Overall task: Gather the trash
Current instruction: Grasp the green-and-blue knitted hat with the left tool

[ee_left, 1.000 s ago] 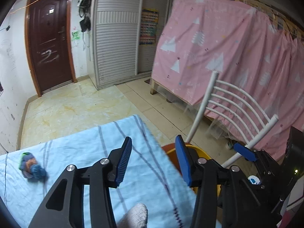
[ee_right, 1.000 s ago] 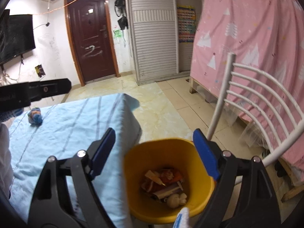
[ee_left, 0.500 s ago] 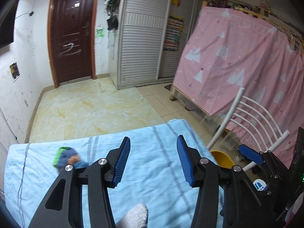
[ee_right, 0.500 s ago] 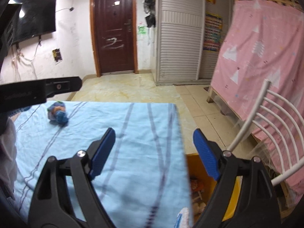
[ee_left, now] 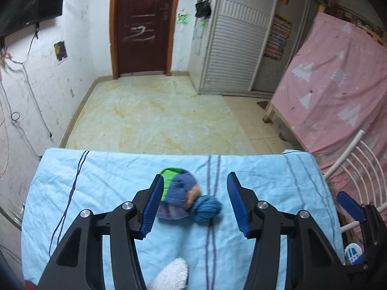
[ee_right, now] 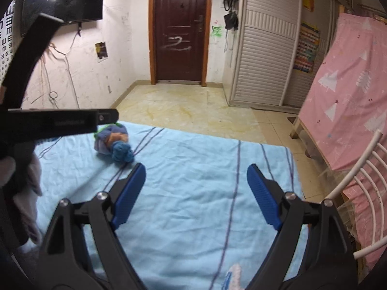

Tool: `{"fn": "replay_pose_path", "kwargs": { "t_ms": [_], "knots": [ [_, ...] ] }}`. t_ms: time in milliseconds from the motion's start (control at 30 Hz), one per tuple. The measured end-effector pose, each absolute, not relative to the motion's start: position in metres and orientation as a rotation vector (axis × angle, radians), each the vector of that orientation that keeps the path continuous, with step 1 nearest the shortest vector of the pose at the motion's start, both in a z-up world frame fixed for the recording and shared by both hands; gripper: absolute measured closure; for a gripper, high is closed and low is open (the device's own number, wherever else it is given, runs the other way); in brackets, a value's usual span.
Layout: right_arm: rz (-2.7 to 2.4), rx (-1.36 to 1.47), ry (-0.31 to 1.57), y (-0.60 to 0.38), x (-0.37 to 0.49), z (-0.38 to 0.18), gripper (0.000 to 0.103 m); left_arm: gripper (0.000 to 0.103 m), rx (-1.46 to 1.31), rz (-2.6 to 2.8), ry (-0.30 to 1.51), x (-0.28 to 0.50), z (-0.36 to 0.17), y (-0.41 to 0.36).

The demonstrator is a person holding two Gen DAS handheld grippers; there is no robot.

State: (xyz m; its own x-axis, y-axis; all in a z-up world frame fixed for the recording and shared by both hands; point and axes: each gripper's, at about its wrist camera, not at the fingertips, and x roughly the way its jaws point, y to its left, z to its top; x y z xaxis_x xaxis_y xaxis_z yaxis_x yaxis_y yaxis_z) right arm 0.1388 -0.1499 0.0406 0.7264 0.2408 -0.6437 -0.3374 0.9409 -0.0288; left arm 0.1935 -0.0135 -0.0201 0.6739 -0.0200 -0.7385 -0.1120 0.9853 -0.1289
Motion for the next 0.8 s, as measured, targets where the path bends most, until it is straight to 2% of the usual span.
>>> {"fn": "replay_pose_path", "kwargs": {
  "t_ms": [467, 600, 700, 800],
  "knots": [
    [0.387, -0.207, 0.732, -0.114, 0.152, 0.024, 0.021, 0.056, -0.196, 0.097, 0.946, 0.227, -0.064, 0.017],
    [0.420, -0.218, 0.752, -0.104, 0.156, 0.019, 0.021, 0.078, -0.215, 0.074, 0.963, 0.231, -0.071, 0.016],
    [0.448, -0.227, 0.765, -0.095, 0.158, 0.015, 0.021, 0.087, -0.222, 0.070, 0.958, 0.231, -0.070, 0.017],
    [0.474, -0.246, 0.772, -0.085, 0.160, 0.014, 0.021, 0.090, -0.252, 0.090, 0.931, 0.228, -0.062, 0.026]
  ]
}}
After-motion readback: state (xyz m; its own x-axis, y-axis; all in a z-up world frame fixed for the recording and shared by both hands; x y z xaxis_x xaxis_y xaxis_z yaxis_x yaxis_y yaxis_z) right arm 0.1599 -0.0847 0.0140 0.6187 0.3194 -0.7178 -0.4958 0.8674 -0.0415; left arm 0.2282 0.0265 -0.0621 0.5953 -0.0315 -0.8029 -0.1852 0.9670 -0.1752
